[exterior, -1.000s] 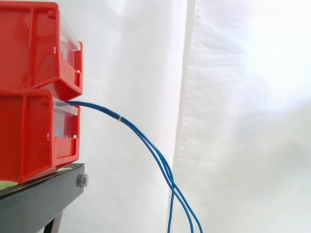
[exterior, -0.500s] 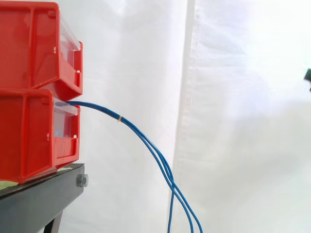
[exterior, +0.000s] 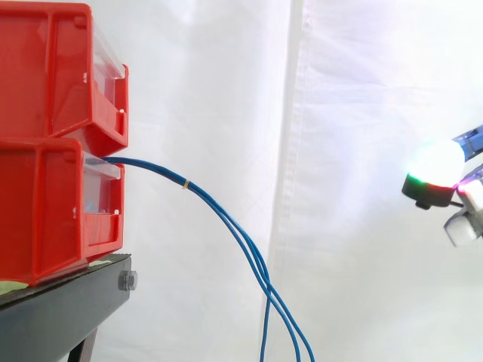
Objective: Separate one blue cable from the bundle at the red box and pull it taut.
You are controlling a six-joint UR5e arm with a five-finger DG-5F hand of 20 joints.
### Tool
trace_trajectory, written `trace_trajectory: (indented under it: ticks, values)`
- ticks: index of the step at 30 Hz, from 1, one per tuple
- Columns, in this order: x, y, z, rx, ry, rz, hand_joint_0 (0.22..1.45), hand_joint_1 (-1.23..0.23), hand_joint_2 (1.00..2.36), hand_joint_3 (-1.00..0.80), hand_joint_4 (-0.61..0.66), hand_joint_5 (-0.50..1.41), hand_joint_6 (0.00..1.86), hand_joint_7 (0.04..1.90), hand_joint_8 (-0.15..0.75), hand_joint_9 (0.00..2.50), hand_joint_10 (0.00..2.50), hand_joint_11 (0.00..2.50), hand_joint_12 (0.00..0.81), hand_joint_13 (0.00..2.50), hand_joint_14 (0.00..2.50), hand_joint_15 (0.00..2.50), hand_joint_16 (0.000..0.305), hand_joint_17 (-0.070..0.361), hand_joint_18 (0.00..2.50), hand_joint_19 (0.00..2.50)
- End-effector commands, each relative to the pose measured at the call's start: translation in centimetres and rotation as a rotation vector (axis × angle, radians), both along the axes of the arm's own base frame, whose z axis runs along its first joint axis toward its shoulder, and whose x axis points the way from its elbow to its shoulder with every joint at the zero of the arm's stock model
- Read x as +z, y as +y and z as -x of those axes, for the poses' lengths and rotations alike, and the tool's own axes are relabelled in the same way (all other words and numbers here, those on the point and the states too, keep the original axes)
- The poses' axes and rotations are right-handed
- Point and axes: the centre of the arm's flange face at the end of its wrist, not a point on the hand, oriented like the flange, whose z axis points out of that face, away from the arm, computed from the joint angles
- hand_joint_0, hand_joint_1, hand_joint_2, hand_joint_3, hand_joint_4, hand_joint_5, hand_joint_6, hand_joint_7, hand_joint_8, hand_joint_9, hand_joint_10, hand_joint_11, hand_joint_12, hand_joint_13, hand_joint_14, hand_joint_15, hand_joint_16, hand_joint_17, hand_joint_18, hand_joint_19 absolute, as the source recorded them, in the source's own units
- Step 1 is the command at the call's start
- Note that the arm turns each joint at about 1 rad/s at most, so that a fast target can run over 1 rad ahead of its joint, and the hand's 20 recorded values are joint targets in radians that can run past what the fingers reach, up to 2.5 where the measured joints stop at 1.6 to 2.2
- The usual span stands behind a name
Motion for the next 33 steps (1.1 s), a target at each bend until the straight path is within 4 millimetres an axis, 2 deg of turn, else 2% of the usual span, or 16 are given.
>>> trace_trajectory:
  ticks: [1, 5, 10, 18, 23, 31, 33]
  values:
    - [-0.6, 0.1, -0.7, -0.005, -0.015, 0.003, 0.58, -0.59, 1.0, -0.44, 0.22, -0.19, 0.5, 0.88, 0.289, 0.68, 0.02, 0.56, 0.357, 0.54, 0.01, 0.32, 0.045, 0.102, 0.46, 0.54]
    - [-1.4, 0.1, -1.1, -0.012, -0.017, 0.013, 0.58, -0.59, 1.0, -0.44, 0.22, -0.18, 0.5, 0.88, 0.29, 0.68, 0.02, 0.57, 0.359, 0.54, 0.01, 0.32, 0.045, 0.102, 0.46, 0.54]
    - [-3.5, 0.3, -2.9, -0.02, -0.037, 0.015, 0.58, -0.59, 1.01, -0.44, 0.22, -0.18, 0.5, 0.89, 0.288, 0.69, 0.02, 0.57, 0.359, 0.54, 0.01, 0.32, 0.045, 0.102, 0.47, 0.54]
    - [-3.6, 0.5, -5.1, -0.043, -0.087, 0.039, 0.58, -0.6, 1.0, -0.44, 0.22, -0.18, 0.5, 0.88, 0.289, 0.7, 0.02, 0.58, 0.362, 0.55, 0.01, 0.33, 0.045, 0.102, 0.47, 0.54]
    - [-4.6, 0.3, -5.7, -0.075, -0.097, 0.064, 0.58, -0.6, 1.01, -0.43, 0.23, -0.18, 0.5, 0.89, 0.294, 0.73, 0.02, 0.59, 0.36, 0.57, 0.01, 0.34, 0.045, 0.101, 0.48, 0.54]
    - [-6.4, 0.2, -9.2, -0.079, -0.098, 0.064, 0.58, -0.6, 1.0, -0.43, 0.23, -0.17, 0.5, 0.89, 0.296, 0.74, 0.02, 0.6, 0.363, 0.59, 0.01, 0.34, 0.045, 0.101, 0.49, 0.54]
    - [-6.2, 0.2, -9.7, -0.077, -0.102, 0.064, 0.58, -0.6, 1.0, -0.43, 0.23, -0.17, 0.5, 0.89, 0.295, 0.74, 0.02, 0.59, 0.362, 0.59, 0.01, 0.34, 0.045, 0.101, 0.49, 0.54]
